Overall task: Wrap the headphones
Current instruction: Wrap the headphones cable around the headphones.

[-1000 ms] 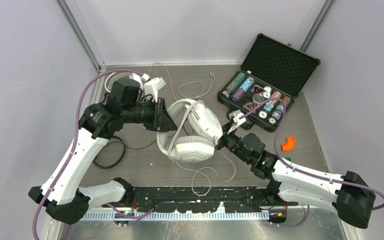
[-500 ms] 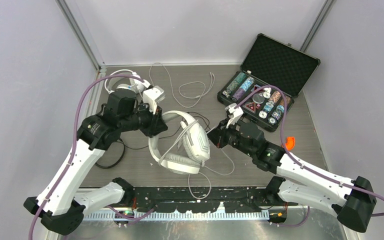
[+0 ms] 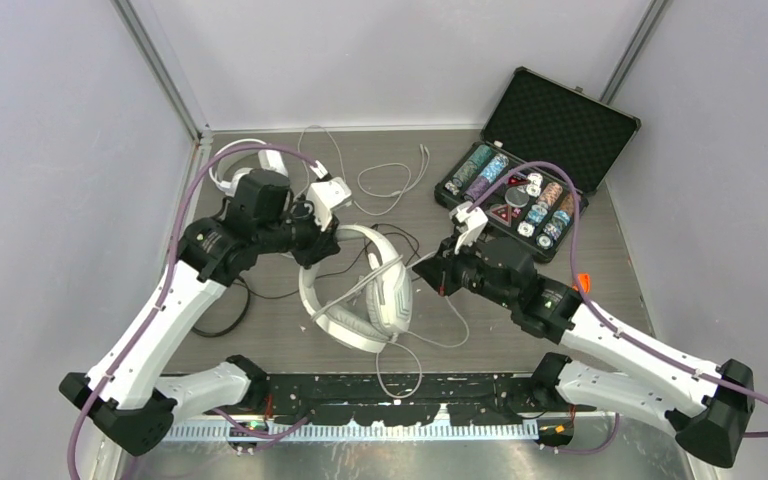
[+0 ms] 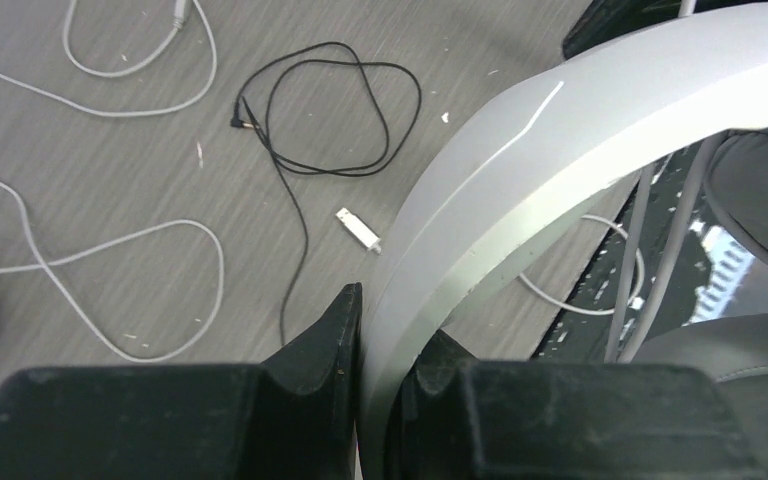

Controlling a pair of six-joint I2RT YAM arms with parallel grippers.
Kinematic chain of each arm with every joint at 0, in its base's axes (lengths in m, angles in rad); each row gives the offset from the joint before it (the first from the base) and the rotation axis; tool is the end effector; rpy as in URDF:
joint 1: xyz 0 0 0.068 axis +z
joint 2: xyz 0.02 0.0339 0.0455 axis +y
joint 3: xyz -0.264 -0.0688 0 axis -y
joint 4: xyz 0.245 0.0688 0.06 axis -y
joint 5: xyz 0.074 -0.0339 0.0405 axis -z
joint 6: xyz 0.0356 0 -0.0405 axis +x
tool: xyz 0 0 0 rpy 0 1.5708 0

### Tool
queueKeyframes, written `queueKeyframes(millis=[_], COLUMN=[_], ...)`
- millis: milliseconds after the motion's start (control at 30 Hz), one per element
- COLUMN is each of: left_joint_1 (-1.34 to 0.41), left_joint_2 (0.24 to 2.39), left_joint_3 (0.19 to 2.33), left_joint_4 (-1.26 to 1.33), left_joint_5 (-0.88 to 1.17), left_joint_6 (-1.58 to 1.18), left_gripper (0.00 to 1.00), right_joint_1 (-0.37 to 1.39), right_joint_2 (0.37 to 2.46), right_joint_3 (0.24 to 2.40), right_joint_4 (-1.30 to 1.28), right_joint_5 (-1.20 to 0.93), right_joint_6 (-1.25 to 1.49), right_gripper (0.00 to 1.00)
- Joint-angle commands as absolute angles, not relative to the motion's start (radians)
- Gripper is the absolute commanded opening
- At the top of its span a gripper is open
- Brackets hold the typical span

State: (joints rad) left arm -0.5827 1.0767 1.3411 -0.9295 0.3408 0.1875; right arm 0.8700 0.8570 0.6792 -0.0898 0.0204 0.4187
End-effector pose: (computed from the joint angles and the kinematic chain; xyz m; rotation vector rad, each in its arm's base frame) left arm 0.1606 -0.1201 0.4015 1.0195 2.0138 -0.5944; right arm 0.1325 0.1559 0.2998 -0.4175 1.8859 0.8692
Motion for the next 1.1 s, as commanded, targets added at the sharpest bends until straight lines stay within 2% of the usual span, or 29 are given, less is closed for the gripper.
queueKeyframes(millis=[0, 167, 300, 400, 767, 1067], left_joint_1=[-0.604, -0.610, -0.629, -0.638, -0.646, -0.646], left_joint_2=[1.078, 1.125, 1.145, 1.157, 1.156, 1.124], left_joint_3=[1.369, 1.347, 1.316, 1.283, 1.213, 1.173], left_joint_4=[-0.940, -0.945, -0.894, -0.824, -0.667, -0.632], left_joint_5=[0.332, 0.255, 0.141, 0.069, 0.009, -0.045], left_joint_6=[0.373, 0.515, 0.601, 0.617, 0.551, 0.523], left_gripper=[0.00, 0.00, 0.00, 0.00, 0.00, 0.00], right_joint_1=[0.849, 0.844, 0.838, 0.838, 0.831, 0.828], right_joint_2=[0.867, 0.959, 1.005, 0.984, 0.934, 0.962], right_joint_3=[0.827, 1.015, 1.072, 1.069, 1.025, 0.995], right_joint_4=[-0.257, -0.540, -0.639, -0.632, -0.539, -0.374], right_joint_5=[-0.038, -0.037, -0.173, -0.252, -0.337, -0.455], right_joint_6=[0.482, 0.535, 0.560, 0.600, 0.693, 0.786], right_gripper=[0.00, 0.00, 0.00, 0.00, 0.00, 0.06])
